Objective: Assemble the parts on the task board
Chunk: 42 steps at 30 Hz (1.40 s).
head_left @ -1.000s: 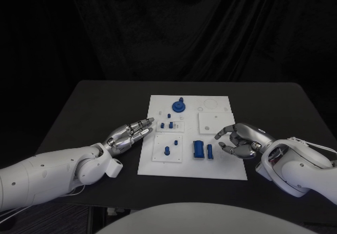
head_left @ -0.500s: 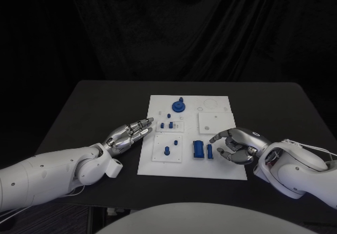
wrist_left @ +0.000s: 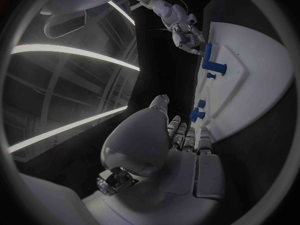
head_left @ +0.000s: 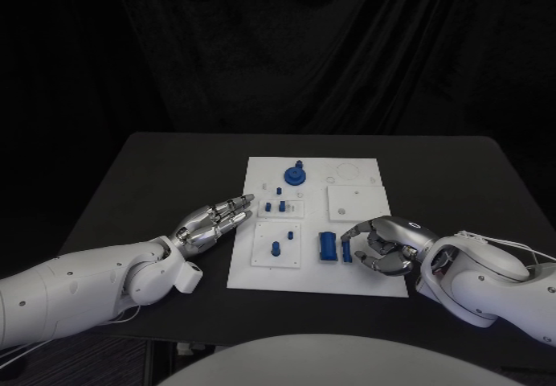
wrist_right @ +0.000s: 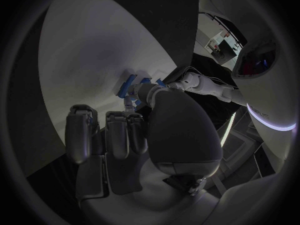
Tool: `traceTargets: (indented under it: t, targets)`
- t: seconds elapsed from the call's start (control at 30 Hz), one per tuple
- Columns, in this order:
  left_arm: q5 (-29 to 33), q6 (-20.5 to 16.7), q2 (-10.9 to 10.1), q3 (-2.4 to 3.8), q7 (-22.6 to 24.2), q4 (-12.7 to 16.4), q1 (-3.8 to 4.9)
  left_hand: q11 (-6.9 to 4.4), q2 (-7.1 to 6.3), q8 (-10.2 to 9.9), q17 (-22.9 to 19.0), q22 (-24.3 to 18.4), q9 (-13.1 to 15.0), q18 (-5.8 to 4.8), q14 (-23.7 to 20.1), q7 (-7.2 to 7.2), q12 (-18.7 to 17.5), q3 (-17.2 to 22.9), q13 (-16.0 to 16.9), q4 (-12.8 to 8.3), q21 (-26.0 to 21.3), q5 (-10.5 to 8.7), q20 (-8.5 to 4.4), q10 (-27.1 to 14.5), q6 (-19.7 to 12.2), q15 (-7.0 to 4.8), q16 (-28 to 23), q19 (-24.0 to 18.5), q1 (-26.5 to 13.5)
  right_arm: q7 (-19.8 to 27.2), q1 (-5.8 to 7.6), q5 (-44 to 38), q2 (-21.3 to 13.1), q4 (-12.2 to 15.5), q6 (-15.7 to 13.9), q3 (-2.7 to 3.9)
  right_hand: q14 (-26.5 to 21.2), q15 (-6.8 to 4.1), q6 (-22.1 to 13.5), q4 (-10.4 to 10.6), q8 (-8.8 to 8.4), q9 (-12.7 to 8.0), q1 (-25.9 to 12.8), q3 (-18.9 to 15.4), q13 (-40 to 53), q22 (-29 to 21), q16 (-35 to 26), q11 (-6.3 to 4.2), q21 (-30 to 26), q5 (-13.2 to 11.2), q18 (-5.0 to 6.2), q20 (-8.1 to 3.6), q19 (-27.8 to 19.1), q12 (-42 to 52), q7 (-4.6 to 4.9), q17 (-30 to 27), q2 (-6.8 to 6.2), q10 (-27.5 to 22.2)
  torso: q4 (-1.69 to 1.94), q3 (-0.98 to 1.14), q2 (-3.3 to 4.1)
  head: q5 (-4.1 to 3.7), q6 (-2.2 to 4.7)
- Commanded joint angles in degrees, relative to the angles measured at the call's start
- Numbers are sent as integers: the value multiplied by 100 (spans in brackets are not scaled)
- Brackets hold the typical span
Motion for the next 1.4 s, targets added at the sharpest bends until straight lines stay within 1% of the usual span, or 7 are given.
traceTargets:
  t: [0.03, 0.67, 0.9, 1.0, 1.13, 1.27, 1.4]
  targets:
    - [28, 26, 11, 5, 81, 10, -7, 36, 13, 27, -9, 6, 4, 83, 8, 5, 23, 29, 7, 1, 7, 15, 48, 14, 23, 29, -21, 8, -58, -234, -32, -60, 23, -14, 245, -4, 469, -22, 48, 0, -21, 8, -57, 42, 1506, 1209, -32, -20, -29, -31, 3, -21, 193, 15, 14, 889, 10, 606, 5, 0, -1, -7, -1]
    - [28, 18, 26, 5, 124, 5, -25, 42, 12, 27, -9, 19, 4, 82, 8, 11, 28, 36, 8, -6, 14, 18, 50, 16, 28, 32, -21, 16, -59, -285, -48, -60, 9, -23, 48, -3, 435, -4, 14, -24, -107, -44, -154, 73, 1506, 1166, -97, -11, -159, -133, 34, 0, 129, 15, 6, 760, 32, 606, -3, 3, -2, 5, -1]
    - [28, -170, -46, 6, 348, 123, -32, 46, 0, 33, -9, 32, 8, 77, 8, 18, 52, 49, 13, -23, 22, 33, 38, 33, 64, 30, -21, 27, -54, 248, -40, -60, -148, 116, -688, 0, 468, -2, 581, -40, 156, 85, -232, 20, 1506, 1209, -51, 9, -40, -384, 3, -5, 194, 15, 58, 859, 98, 606, -2, 2, -2, 39, -1]
    - [28, -317, -93, 7, 551, 236, -32, 67, -81, 58, -9, 96, 22, 45, 8, 34, 253, 81, 49, -72, 70, 232, 3, 194, 217, 28, -21, 97, -38, 835, 10, -58, -240, 152, -1324, 2, 381, 48, 899, 160, 426, 232, -391, -234, 1481, 1138, -222, 59, -251, -1081, 50, 38, 94, 1, 93, 511, 234, 585, -3, 5, -3, 37, -1]
    - [28, -578, -204, 8, 814, 498, -26, 61, -198, 90, -4, 141, 43, 17, 19, 17, 477, 64, 80, -92, 113, 585, -39, 378, 436, 12, -15, 167, -54, 1682, 203, 169, -337, 132, -2089, 3, 49, 82, 934, 438, 715, 401, -468, -863, 794, 852, -766, 81, -1095, -976, 231, 85, -346, -435, 72, -407, 374, -26, -4, 8, -11, 14, -1]
    - [28, -797, -315, 8, 980, 708, 35, 43, -214, 109, 2, 145, 53, 14, 35, 5, 592, 64, 92, -66, 120, 663, -79, 482, 581, -27, -7, 180, -73, 2319, 473, 946, -279, -63, -2350, 4, -1546, 299, 768, 662, 1017, 569, -429, -1133, -1217, -385, -2845, 270, -4430, -898, 758, 284, -2164, -2110, 176, -3079, 588, -2196, -14, 9, -32, 0, -1]
    - [29, -1000, -378, 9, 1144, 843, 160, 30, -173, 125, 10, 154, 61, 6, 57, -1, 729, 106, 108, -8, 132, 695, -112, 609, 727, -49, 3, 199, -64, 2798, 624, 2099, -167, -334, -2080, 4, -3591, 844, 323, 601, 974, 558, -479, -1026, -2729, -1069, -4479, 713, -5802, -908, 596, 630, -3343, -3937, 323, -4126, 616, -4753, -44, 18, -131, -4, -1]
